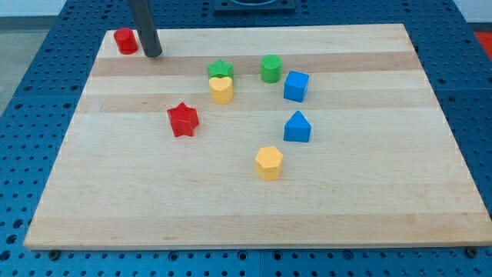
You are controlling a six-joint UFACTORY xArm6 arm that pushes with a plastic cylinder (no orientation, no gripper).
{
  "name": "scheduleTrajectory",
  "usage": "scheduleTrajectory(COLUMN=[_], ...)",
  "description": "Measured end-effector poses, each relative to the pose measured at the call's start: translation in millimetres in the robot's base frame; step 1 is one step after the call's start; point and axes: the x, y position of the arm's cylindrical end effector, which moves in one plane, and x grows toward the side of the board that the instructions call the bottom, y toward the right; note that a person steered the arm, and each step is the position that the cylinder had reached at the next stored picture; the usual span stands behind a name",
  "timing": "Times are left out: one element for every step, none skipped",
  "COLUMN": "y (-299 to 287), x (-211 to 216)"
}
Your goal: Push green star and green circle towards each other
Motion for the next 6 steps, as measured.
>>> scheduleTrajectory(y=[0, 2, 11, 29, 47, 86], x=[6, 6, 7, 20, 21, 21])
